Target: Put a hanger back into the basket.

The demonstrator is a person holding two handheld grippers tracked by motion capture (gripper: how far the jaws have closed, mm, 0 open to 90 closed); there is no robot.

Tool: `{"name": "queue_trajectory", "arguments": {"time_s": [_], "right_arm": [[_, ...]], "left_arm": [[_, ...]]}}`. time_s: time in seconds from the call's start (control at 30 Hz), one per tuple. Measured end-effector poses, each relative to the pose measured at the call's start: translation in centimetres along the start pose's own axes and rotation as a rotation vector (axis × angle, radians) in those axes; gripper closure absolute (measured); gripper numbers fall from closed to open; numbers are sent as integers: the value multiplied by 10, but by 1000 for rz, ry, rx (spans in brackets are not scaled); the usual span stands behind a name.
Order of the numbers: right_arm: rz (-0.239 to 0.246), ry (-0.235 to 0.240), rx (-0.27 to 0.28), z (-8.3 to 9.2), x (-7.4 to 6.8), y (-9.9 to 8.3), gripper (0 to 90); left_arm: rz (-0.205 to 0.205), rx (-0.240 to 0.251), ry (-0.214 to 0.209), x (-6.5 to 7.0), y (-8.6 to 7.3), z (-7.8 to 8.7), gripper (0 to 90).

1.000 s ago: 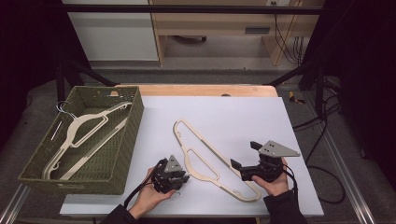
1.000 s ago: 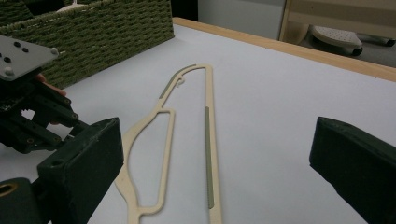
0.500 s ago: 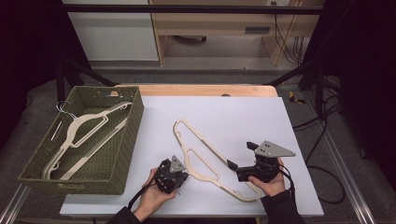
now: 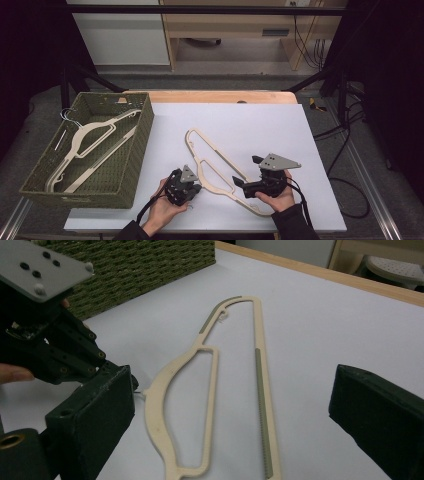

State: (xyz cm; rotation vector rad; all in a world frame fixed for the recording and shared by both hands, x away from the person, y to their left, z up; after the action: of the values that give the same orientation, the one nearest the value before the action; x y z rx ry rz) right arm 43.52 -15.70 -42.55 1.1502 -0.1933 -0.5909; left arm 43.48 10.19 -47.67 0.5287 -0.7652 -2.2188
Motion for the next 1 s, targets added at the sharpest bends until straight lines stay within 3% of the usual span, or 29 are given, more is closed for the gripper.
{"name": "queue_trajectory", "arguments": {"time_s": [0.13,0.23,0.37,0.63,1.0], "right_arm": [[7,21,-22,-9,-4,-2,62],[7,45,-43,-18,-7,-4,73],[14,75,-73,-30,-12,-6,94],[24,116,-131,-45,-20,-10,149],[28,166,-247,-64,-24,-20,358]], "left_arm": [[-4,9,-10,0,5,7,888],[-37,10,-3,2,12,15,888],[-48,8,-5,3,16,17,888],[-48,13,-8,4,25,23,888],[-56,21,-14,5,36,30,888]]}}
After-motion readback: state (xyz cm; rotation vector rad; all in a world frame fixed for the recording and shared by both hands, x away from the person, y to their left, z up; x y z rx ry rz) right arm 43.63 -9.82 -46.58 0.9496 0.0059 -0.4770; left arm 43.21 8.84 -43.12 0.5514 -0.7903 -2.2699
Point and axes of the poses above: each handheld gripper's, and its own axes: z roughly backward along the jaws, y roughly out of its top, x roughly to its right, the point moved 2 cm from there along -z, roughly forward along the jaws, and after that the axes turned 13 degrees about y, right-handed, at the moved point
